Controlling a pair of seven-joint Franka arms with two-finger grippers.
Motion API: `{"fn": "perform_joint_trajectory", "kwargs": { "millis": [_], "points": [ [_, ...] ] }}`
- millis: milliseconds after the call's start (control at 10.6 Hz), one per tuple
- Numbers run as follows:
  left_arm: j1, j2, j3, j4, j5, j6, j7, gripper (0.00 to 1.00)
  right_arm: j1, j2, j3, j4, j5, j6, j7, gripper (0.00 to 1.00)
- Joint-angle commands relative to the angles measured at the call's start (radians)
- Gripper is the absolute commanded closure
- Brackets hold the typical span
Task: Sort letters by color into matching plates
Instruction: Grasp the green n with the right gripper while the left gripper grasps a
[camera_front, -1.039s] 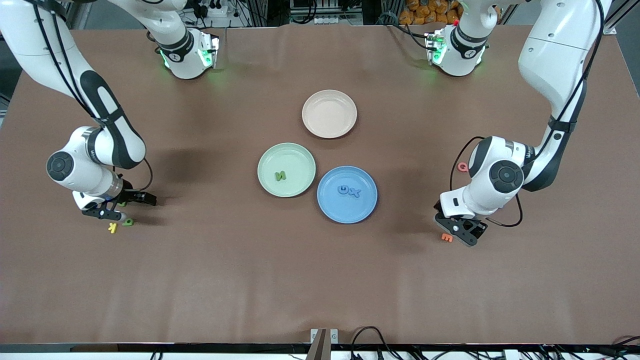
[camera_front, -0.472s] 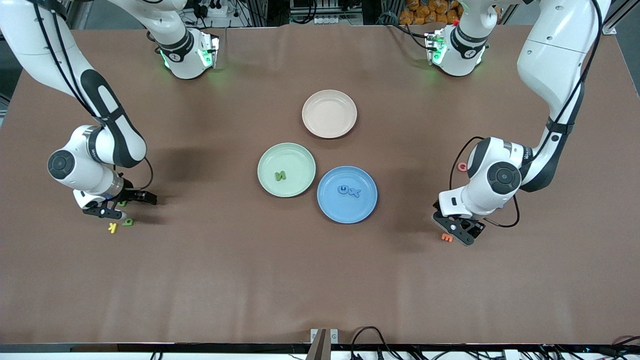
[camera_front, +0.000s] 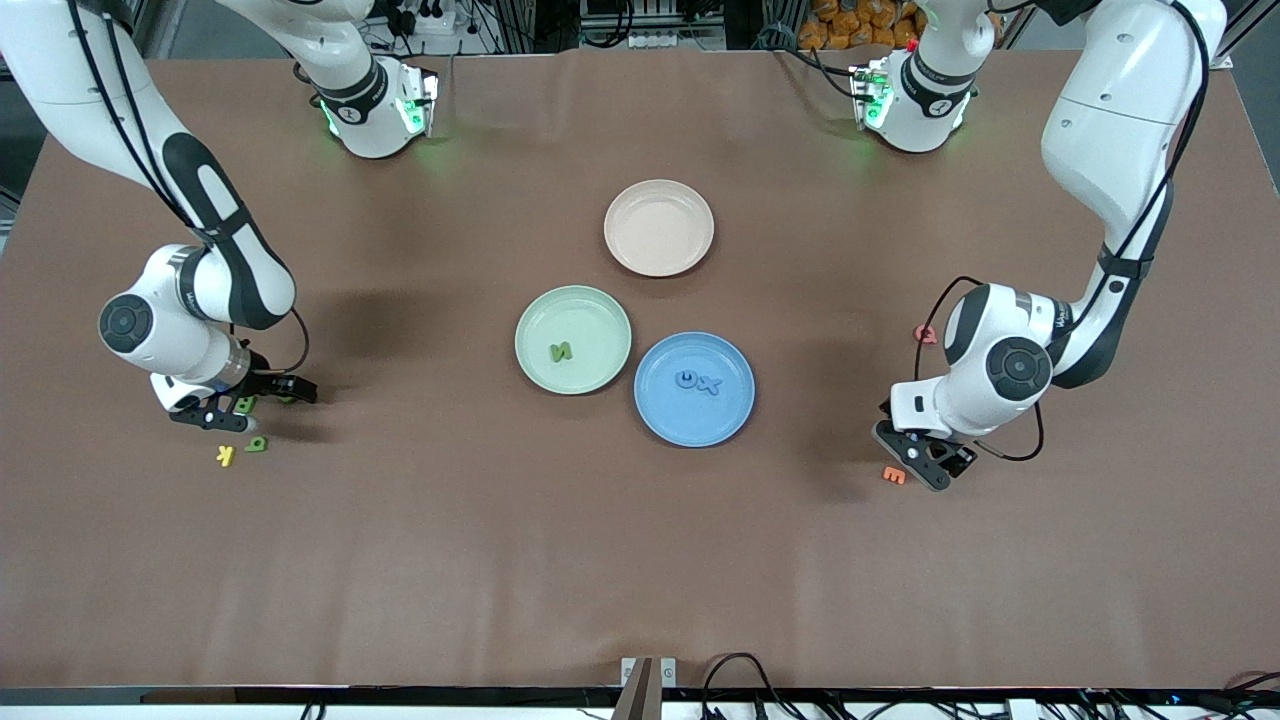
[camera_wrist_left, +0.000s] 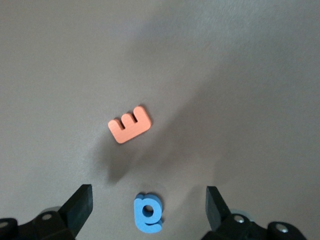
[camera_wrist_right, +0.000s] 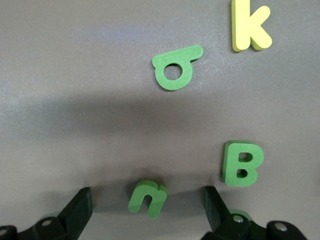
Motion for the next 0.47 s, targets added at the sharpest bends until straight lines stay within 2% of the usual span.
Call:
{"fn": "perform_joint_trajectory", "kwargs": {
  "millis": [0, 94, 283, 378],
  "points": [
    [0.046, 0.019, -0.007, 0.01, -0.027, -0.007, 0.073, 0.0, -0.014, -0.024, 0.014, -0.029, -0.005, 0.009, -0.001, 0.0],
    [0.046, 0.02, -0.007, 0.01, -0.027, -0.007, 0.075, 0.0, -0.015, -0.022, 0.014, -0.028, -0.005, 0.009, -0.001, 0.1],
    [0.044, 0.022, -0.007, 0.01, -0.029, -0.007, 0.073, 0.0, -0.017, -0.024, 0.014, -0.026, -0.005, 0.007, -0.002, 0.41],
    [0.041, 0.023, -0.008, 0.011, -0.03, -0.007, 0.067, 0.0, -0.017, -0.025, 0.014, -0.025, -0.004, 0.007, -0.001, 0.47]
  ]
}}
